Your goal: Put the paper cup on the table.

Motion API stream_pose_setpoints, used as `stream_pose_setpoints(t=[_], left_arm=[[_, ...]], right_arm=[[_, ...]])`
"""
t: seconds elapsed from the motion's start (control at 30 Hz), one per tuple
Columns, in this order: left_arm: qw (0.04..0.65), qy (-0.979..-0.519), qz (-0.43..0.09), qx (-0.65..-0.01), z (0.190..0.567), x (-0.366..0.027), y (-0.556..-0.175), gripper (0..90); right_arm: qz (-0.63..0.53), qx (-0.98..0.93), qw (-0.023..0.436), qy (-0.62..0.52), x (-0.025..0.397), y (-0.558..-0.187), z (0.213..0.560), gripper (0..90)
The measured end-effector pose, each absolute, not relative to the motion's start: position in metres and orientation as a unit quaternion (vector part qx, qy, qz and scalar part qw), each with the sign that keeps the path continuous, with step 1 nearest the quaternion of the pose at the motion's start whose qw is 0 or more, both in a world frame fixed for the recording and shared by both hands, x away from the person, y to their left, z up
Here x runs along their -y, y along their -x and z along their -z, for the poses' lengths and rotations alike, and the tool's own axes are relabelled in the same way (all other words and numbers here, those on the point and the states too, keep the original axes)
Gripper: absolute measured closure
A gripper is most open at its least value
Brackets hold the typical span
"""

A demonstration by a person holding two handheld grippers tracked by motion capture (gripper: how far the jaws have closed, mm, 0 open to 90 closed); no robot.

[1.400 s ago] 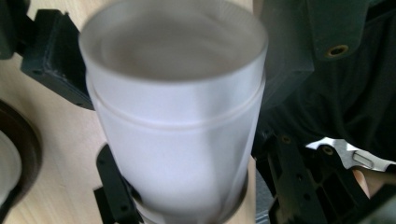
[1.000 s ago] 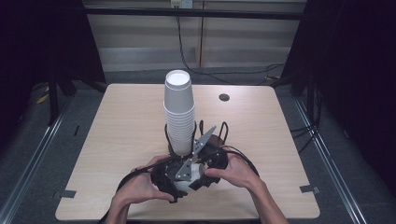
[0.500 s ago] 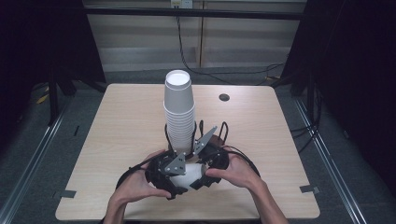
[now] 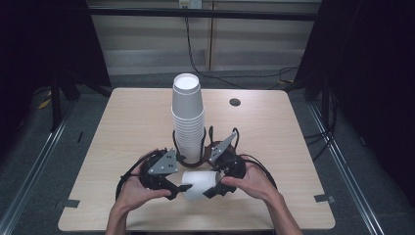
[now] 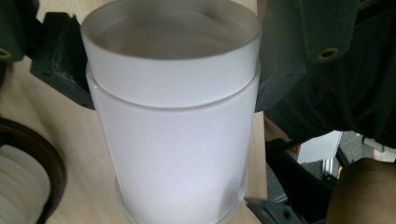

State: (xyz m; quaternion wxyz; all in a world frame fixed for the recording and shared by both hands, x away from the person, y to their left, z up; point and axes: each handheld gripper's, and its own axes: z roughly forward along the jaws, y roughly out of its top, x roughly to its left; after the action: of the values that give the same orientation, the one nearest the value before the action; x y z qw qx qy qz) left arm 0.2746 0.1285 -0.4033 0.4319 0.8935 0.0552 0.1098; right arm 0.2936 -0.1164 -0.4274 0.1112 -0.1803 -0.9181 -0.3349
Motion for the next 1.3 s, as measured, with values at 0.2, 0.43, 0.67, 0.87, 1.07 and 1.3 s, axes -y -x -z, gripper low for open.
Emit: stream_pose_setpoints(t=[0.2, 0.43, 0.67, 0.87, 1.07, 1.3], left_arm=[[0.463, -0.878, -0.091, -0.08, 0.409, -0.138, -0.276, 16.2], [0.498, -0.857, -0.082, -0.104, 0.423, -0.146, -0.273, 16.0], [0.534, -0.834, -0.073, -0.118, 0.431, -0.155, -0.27, 16.7], [0.552, -0.821, -0.068, -0.127, 0.438, -0.16, -0.269, 16.2], [0.577, -0.803, -0.057, -0.137, 0.442, -0.167, -0.269, 16.1], [0.577, -0.803, -0.058, -0.14, 0.45, -0.166, -0.266, 15.8]], right_arm=[[0.356, 0.907, 0.099, 0.201, 0.129, -0.294, 0.428, 22.5], [0.384, 0.891, 0.099, 0.219, 0.135, -0.295, 0.435, 22.3], [0.417, 0.876, 0.085, 0.228, 0.141, -0.293, 0.435, 22.3], [0.446, 0.861, 0.071, 0.233, 0.144, -0.29, 0.437, 22.4], [0.47, 0.85, 0.06, 0.229, 0.144, -0.285, 0.44, 22.4], [0.509, 0.827, 0.046, 0.236, 0.149, -0.28, 0.45, 22.4]])
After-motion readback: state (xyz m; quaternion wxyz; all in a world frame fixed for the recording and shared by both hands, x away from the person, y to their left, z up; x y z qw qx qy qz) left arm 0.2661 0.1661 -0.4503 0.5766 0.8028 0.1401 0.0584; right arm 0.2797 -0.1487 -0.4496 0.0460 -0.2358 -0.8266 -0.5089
